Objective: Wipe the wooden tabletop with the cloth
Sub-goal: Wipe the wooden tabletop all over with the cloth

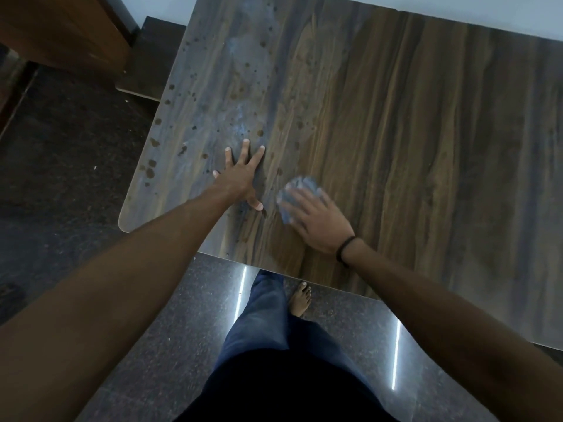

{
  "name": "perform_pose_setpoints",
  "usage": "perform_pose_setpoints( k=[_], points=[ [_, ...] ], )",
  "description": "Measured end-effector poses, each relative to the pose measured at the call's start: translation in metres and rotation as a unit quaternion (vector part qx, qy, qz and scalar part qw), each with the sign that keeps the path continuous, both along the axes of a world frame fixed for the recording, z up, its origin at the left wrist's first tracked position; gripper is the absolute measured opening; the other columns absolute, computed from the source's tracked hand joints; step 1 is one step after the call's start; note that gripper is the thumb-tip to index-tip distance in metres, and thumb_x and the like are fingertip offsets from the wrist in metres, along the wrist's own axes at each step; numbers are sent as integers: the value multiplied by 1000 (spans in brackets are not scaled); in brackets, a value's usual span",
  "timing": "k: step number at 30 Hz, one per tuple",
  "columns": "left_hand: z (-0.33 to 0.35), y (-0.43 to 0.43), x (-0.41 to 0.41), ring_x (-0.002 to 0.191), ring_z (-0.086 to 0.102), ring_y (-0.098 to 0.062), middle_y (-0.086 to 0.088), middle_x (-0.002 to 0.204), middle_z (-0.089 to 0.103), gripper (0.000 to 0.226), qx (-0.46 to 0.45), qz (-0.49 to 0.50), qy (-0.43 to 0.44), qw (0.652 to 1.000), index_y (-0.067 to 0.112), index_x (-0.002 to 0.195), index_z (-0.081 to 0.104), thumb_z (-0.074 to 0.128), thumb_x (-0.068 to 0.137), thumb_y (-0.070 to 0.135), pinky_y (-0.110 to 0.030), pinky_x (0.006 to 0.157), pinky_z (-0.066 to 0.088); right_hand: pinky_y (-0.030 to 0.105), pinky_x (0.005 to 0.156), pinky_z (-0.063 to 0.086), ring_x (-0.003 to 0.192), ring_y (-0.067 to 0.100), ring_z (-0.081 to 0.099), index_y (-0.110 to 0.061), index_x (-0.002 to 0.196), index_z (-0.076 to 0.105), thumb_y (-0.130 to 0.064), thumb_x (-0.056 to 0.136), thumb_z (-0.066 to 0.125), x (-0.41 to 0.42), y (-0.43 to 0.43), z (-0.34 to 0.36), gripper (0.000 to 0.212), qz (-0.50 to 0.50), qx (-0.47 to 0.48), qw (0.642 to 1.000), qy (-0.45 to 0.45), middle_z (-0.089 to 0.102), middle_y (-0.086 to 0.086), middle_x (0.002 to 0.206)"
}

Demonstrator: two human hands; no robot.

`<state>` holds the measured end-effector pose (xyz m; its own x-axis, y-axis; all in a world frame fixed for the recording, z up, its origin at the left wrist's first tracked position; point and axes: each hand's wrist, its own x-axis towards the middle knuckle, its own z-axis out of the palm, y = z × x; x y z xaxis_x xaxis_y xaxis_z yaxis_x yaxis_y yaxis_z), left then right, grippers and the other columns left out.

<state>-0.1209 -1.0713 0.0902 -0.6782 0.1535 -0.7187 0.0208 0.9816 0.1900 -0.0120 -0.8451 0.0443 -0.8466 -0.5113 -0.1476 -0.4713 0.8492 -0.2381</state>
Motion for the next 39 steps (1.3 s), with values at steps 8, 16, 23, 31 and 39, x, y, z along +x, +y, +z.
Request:
perform_pose_setpoints(
  k=[8,16,23,31,39],
  points=[
    [-1,-1,0,146,-26,-44,5,158,-39,147,4,-2,11,1000,40,155,-18,94,60,37,-80,107,11,57,123,15,156,20,9,-36,160,21,-42,108,29,-78,10,14,53,-168,-18,985,-31,14,-6,169],
    [3,2,-2,146,-28,-43,4,156,-42,146,-2,-4,-4,1000,39,155,-20,93,63,36,-78,109,11,54,125,14,156,16,10,-40,160,19,-44,109,27,-57,40,1,52,69,20,997,1,14,-9,169],
    [1,-2,-7,144,-30,-44,2,155,-44,143,-14,-30,-26,999,36,155,-21,91,65,39,-77,110,11,52,125,13,157,19,10,-38,160,18,-44,108,27,-75,21,3,53,-22,2,1000,-8,15,-7,169],
    [20,3,-114,147,-24,-42,1,158,-39,144,-10,-43,39,998,36,155,-20,92,64,42,-76,112,10,54,125,10,157,19,5,-36,161,19,-44,108,31,-146,19,12,55,-170,-14,985,-20,12,-7,170],
    [2,6,-140,147,-25,-44,5,159,-36,137,17,-52,14,998,42,156,-13,91,66,37,-79,107,13,55,124,16,156,18,11,-38,160,20,-43,108,28,-189,49,9,53,-149,3,989,-6,17,-8,169]
  ],
)
